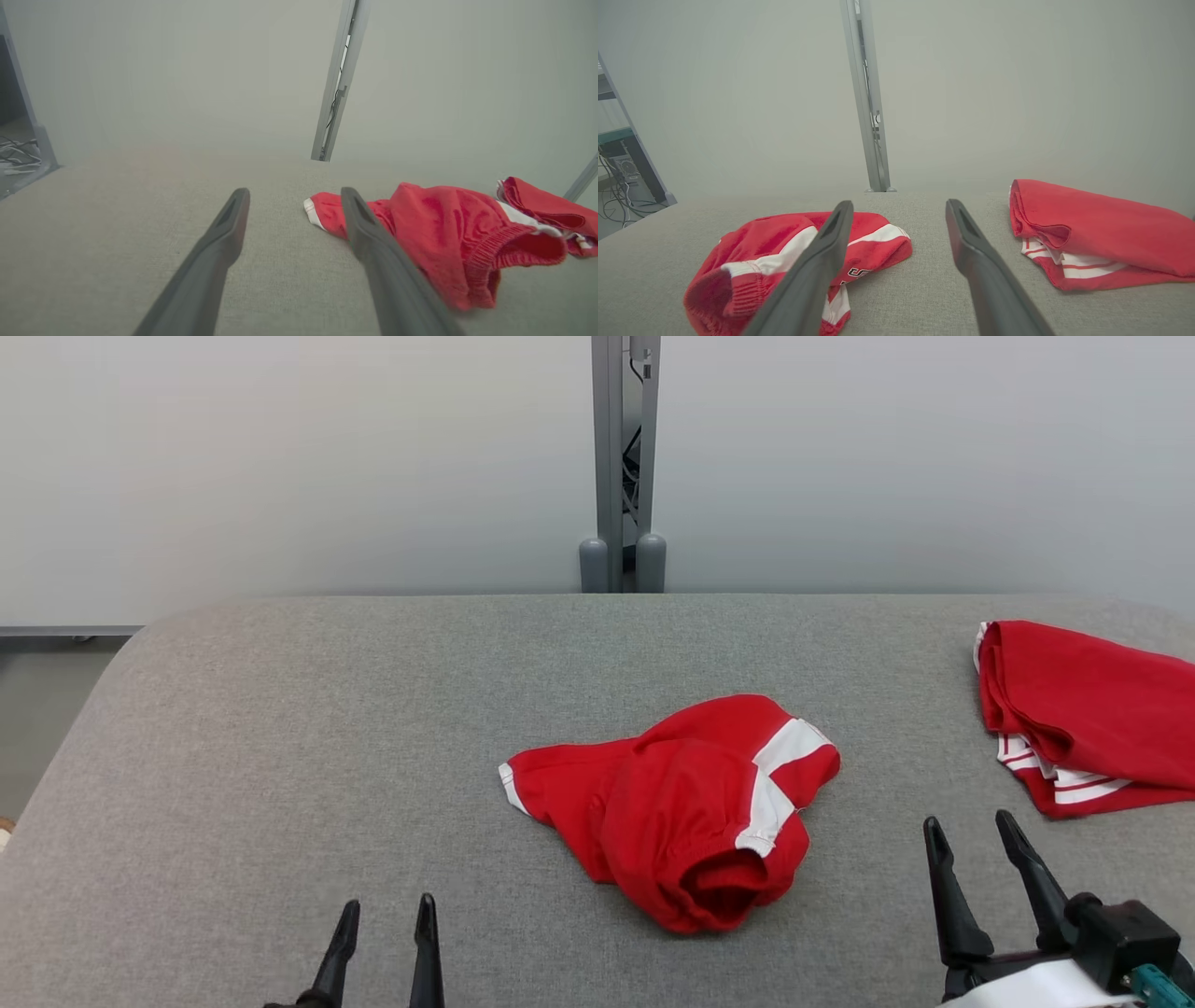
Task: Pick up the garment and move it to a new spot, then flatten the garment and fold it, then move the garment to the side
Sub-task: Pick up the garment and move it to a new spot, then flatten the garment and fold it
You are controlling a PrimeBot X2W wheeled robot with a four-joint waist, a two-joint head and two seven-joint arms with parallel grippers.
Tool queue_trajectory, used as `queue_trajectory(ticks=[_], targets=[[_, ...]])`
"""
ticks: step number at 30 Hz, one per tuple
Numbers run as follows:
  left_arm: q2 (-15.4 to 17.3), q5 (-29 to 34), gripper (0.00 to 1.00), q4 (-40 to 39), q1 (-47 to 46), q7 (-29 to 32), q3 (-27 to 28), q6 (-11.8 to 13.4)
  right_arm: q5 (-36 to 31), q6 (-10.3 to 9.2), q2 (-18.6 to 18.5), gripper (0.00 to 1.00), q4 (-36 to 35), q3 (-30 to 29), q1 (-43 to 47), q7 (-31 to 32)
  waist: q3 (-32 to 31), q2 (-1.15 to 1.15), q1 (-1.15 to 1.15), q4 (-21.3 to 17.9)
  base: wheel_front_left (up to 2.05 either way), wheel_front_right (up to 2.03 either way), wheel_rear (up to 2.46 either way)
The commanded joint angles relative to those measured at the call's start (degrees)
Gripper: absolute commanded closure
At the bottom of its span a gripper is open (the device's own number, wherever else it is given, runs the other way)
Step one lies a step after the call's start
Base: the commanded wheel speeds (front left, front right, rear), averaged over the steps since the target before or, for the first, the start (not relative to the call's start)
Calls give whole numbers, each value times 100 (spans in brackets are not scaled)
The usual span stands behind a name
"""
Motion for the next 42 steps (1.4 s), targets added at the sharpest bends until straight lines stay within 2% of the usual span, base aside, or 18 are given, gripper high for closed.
queue_trajectory(ticks=[1,6,13,25,31,42], targets=[[-2,-32,0,129,26,-22,2,-52,39,-2,-24,0,20,-7,97,-3,-30,0,0,4,0,0,0],[-68,-154,0,363,12,-22,-32,-130,74,-2,-26,0,38,41,154,-3,-58,0,0,-26,0,0,0],[-95,4,0,248,-101,-22,96,-125,18,-2,-26,0,49,49,50,-3,-46,0,0,-65,0,0,0],[-118,854,0,-70,-120,-22,184,-172,-38,-2,-26,0,-1,63,73,-3,-53,0,0,-124,0,0,0],[-127,1189,0,-340,-182,-22,207,-339,-109,-2,-26,0,-106,77,136,-3,-42,0,0,-131,0,0,0],[-161,1179,0,-223,-224,-22,370,-359,-92,-2,-26,0,-204,151,207,-3,-17,0,0,-185,0,0,0]])
